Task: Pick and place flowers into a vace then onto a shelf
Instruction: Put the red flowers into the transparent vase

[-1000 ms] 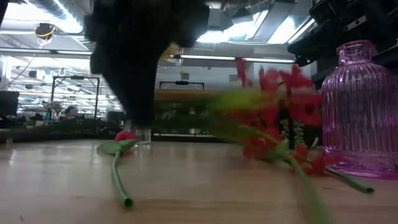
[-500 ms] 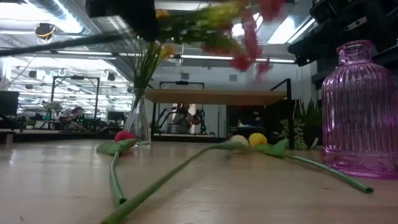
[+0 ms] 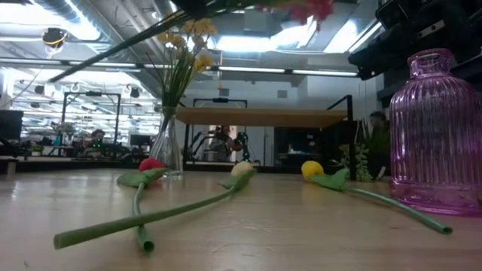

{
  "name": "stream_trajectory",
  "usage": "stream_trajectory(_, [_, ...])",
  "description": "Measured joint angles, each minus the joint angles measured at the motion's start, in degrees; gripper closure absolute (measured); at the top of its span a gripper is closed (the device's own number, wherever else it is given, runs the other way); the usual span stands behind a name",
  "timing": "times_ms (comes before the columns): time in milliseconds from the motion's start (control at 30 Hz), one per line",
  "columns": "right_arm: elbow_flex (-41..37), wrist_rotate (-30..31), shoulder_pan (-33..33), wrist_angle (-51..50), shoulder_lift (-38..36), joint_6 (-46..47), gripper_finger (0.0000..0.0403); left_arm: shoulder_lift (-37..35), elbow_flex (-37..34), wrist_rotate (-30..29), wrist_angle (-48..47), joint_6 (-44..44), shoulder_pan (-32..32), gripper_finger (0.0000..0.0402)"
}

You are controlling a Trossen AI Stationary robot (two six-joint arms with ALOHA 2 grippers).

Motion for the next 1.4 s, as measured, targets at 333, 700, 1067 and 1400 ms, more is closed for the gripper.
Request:
stream_trajectory(333, [0.0,0.0,0.0,-0.02,0.0,-0.04,0.0385,-6.54,0.0,-8.16,0.26,15.01,0.11,0.0394])
stream_trajectory(700, [0.0,0.0,0.0,-0.02,0.01,-0.47,0.0385,-17.43,0.0,-11.21,6.8,30.55,3.29,0.0395])
stream_trajectory(1067, [-1.85,0.0,-0.02,-0.07,0.01,-1.57,0.0385,-29.56,-9.63,-13.21,8.69,30.25,8.02,0.0395])
stream_trajectory(1400, [-2.05,0.0,-0.02,2.93,-0.02,-4.31,0.0385,-47.89,-28.57,-7.61,24.95,39.61,13.71,0.0396])
